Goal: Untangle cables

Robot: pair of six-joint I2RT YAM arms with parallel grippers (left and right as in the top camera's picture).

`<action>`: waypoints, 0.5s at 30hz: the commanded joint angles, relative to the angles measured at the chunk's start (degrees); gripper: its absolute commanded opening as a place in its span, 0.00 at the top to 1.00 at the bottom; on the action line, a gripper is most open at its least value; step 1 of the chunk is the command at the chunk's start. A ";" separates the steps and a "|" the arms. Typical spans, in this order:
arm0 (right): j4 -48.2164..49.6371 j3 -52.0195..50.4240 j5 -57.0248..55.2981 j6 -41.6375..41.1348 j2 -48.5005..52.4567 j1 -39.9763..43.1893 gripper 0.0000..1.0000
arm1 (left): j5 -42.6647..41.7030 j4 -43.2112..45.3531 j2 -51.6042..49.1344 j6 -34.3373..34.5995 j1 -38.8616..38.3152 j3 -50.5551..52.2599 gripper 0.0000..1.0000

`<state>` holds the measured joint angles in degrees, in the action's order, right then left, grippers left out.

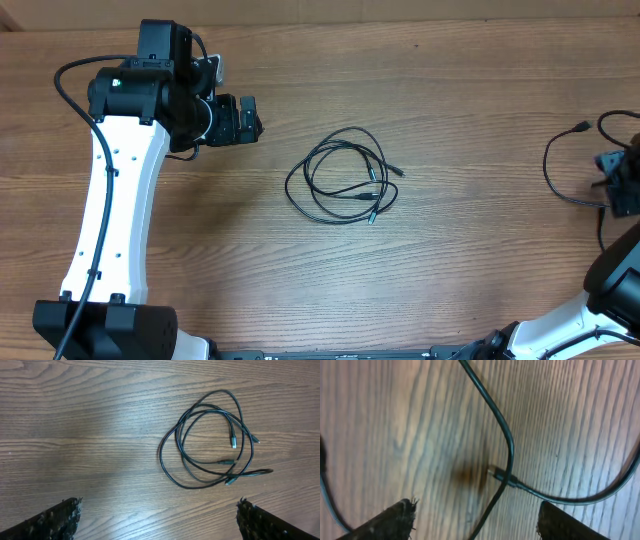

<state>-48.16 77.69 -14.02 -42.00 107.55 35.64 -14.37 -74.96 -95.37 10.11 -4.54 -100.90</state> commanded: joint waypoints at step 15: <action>10.60 -5.38 -7.78 4.76 3.21 0.22 0.30 | -0.63 0.24 0.98 -1.11 -0.44 -1.20 0.00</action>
<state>-38.06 72.60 -20.80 -38.63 108.01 35.64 -14.37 -74.94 -95.37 10.11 -4.54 -100.90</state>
